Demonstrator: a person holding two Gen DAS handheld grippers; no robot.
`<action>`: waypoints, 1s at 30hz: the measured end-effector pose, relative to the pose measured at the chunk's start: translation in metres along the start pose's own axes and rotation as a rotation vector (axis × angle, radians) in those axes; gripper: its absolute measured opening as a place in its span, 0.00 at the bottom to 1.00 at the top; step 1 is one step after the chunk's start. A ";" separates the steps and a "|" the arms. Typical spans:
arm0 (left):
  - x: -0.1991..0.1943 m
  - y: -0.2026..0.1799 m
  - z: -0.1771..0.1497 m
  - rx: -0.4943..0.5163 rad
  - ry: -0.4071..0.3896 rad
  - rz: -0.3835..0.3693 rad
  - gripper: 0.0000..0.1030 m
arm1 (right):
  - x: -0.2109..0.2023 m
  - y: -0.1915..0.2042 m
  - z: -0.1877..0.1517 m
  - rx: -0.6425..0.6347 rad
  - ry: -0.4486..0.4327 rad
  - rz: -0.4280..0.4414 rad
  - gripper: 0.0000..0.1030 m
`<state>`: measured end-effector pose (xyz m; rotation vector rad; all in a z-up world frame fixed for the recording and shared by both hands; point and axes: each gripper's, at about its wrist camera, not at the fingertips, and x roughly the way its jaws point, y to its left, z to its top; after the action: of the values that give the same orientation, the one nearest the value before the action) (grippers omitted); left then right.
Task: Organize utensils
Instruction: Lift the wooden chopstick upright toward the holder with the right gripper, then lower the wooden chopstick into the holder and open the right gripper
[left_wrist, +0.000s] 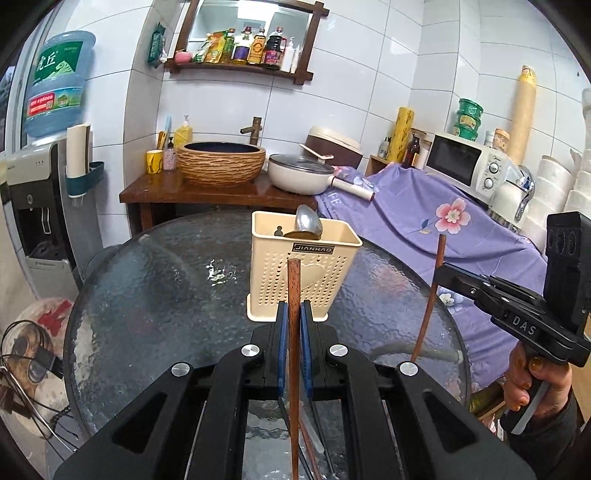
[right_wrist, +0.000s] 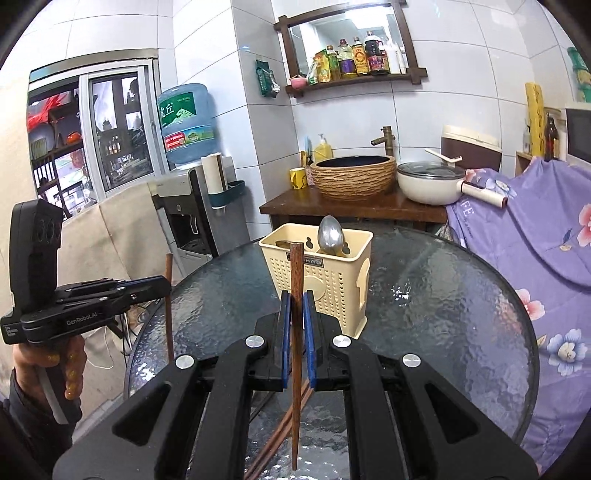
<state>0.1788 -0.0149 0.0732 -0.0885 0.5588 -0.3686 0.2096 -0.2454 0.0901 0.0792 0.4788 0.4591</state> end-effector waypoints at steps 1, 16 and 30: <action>-0.002 0.000 0.001 0.002 -0.003 -0.001 0.07 | -0.002 -0.001 0.002 0.000 -0.002 0.003 0.07; -0.009 -0.006 0.049 0.042 -0.084 0.014 0.07 | -0.005 0.005 0.053 -0.035 -0.051 0.045 0.07; -0.016 -0.009 0.158 0.010 -0.209 -0.008 0.07 | 0.010 -0.005 0.165 0.008 -0.090 0.080 0.07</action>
<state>0.2473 -0.0198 0.2164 -0.1186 0.3500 -0.3652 0.2957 -0.2401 0.2314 0.1268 0.3900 0.5299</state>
